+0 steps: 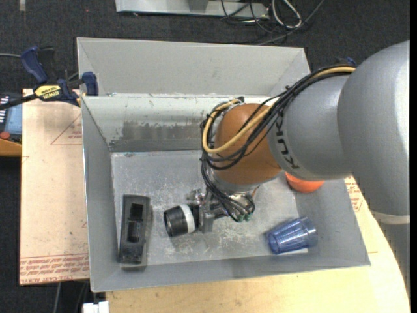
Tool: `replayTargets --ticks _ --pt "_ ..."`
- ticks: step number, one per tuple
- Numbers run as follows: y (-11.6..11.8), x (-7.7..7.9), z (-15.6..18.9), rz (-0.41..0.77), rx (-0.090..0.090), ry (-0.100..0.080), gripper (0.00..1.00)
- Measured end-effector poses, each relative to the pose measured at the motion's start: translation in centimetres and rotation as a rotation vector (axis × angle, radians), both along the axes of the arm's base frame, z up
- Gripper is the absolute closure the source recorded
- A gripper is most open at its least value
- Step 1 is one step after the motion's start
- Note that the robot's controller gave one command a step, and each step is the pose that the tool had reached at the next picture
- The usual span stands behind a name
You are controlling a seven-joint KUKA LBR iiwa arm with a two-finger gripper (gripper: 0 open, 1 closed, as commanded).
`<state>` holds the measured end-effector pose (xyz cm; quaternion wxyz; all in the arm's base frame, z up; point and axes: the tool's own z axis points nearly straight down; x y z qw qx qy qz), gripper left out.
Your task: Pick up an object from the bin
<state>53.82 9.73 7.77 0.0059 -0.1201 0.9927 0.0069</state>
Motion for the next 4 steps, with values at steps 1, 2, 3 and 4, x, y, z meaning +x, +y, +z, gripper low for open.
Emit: replayTargets --ticks 1,2,3,4 --pt "0.1 -0.3 0.2 -0.003 -0.001 0.003 1.0" --pt "0.2 2.5 -0.8 -0.035 0.002 0.001 1.0" --pt "-0.2 1.5 -0.8 -0.04 0.002 0.005 1.0" --pt "-0.2 1.5 -0.8 -0.04 0.002 0.005 1.0"
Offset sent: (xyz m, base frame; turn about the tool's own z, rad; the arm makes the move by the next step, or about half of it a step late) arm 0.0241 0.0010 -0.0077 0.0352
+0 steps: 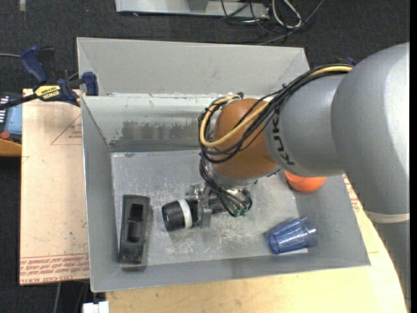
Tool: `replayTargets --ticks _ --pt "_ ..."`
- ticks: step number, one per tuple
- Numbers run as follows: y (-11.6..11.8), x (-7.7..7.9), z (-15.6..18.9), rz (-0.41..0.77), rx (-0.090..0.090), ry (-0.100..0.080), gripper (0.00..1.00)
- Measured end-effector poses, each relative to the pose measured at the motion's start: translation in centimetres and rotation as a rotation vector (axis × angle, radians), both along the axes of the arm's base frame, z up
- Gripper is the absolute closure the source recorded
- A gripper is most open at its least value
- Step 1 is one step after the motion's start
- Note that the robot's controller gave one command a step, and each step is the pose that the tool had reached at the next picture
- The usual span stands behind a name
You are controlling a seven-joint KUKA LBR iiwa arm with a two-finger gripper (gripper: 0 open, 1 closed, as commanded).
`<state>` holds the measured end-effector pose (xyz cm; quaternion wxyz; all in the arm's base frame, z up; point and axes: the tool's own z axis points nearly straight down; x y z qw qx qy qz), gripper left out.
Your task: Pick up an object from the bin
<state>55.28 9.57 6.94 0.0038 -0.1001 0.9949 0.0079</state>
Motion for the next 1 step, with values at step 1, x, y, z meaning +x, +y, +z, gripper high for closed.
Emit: replayTargets --ticks 1 --pt "0.19 0.26 0.01 -0.003 0.001 0.0 1.0"
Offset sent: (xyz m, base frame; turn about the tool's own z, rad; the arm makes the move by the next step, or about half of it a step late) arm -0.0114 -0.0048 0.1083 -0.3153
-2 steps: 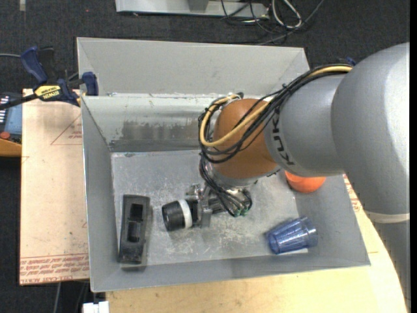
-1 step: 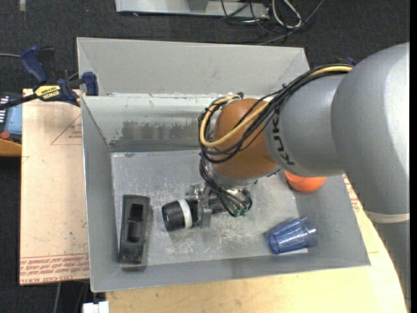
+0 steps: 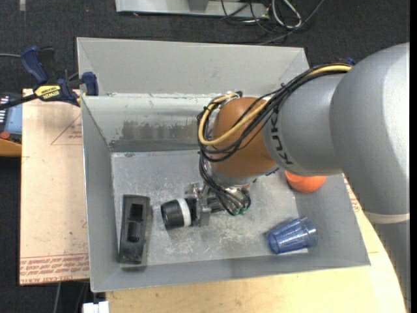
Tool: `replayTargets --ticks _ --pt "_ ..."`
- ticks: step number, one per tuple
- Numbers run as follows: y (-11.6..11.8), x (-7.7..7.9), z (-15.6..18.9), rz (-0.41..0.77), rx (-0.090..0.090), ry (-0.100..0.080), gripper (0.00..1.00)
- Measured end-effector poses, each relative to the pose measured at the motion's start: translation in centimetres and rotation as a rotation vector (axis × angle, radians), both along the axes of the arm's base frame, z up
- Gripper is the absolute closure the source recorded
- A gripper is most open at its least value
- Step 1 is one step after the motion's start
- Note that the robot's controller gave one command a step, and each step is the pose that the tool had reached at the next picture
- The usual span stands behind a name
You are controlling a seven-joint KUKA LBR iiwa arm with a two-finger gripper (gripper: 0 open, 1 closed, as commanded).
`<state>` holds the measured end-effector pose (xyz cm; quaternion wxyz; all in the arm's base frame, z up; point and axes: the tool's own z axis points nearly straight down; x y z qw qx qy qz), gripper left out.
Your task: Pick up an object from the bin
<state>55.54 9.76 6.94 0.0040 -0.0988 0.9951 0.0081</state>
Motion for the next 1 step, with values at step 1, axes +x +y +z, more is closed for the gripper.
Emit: replayTargets --ticks 1 --pt "-0.54 -1.31 10.32 0.314 -0.001 -0.003 1.0"
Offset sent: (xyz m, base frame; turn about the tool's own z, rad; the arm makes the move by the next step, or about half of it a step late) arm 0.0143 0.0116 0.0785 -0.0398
